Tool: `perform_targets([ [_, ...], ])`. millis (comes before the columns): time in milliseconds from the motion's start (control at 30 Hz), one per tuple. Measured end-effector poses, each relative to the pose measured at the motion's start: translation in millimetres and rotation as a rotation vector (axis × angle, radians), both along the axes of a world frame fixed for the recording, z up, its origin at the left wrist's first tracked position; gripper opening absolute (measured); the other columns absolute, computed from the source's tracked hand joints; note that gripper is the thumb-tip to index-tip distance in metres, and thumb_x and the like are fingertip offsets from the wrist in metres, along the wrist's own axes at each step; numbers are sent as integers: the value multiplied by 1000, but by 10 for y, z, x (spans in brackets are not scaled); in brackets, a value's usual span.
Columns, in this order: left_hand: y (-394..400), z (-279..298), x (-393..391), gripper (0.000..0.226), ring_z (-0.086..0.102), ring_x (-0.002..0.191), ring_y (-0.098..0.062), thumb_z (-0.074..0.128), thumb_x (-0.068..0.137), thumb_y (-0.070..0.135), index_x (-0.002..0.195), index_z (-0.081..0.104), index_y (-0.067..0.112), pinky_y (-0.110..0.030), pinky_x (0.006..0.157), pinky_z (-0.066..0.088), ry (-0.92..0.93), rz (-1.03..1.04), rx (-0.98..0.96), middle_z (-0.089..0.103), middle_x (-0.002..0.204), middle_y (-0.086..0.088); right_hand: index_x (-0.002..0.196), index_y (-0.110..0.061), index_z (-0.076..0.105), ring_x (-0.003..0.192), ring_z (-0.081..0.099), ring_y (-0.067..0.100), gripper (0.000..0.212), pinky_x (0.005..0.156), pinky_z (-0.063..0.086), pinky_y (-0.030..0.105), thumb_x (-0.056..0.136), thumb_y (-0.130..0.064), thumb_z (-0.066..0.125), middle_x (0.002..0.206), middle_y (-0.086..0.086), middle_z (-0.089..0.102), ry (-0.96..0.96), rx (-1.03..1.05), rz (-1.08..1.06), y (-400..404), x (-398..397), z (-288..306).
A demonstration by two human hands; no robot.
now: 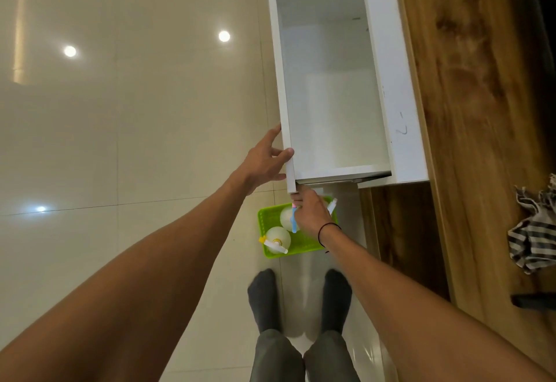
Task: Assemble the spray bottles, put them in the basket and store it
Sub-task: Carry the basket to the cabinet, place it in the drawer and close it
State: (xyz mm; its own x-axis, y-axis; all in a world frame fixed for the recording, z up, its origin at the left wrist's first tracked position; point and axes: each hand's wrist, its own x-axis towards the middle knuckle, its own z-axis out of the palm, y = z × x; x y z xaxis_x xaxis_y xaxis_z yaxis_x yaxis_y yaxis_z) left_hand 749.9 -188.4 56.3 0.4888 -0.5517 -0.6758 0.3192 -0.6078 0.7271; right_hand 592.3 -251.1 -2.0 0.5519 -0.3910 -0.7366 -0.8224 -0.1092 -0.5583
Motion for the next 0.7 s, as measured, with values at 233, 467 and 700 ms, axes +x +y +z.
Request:
perform_targets([
  [233, 137, -60, 105, 69, 68, 116, -24, 60, 107, 27, 165, 24, 36, -23, 71, 63, -34, -1, 27, 67, 121, -6, 147, -18, 55, 128, 63, 31, 68, 110, 51, 44, 86, 11, 43, 136, 11, 67, 20, 0, 59, 117, 124, 46],
  [467, 268, -82, 232, 69, 69, 103, -14, 60, 105, 25, 163, 24, 37, -17, 58, 60, -66, -14, 70, 66, 107, 4, 148, -17, 54, 131, 61, 31, 67, 110, 50, 42, 88, 10, 42, 140, 12, 65, 26, 32, 120, 201, 234, 118],
  [700, 478, -106, 330, 70, 69, 106, -15, 61, 104, 27, 163, 25, 38, -17, 59, 59, -95, -4, 88, 67, 107, 4, 147, -17, 55, 130, 61, 30, 65, 112, 48, 42, 88, 7, 44, 138, 11, 66, 37, 59, 152, 351, 362, 138],
])
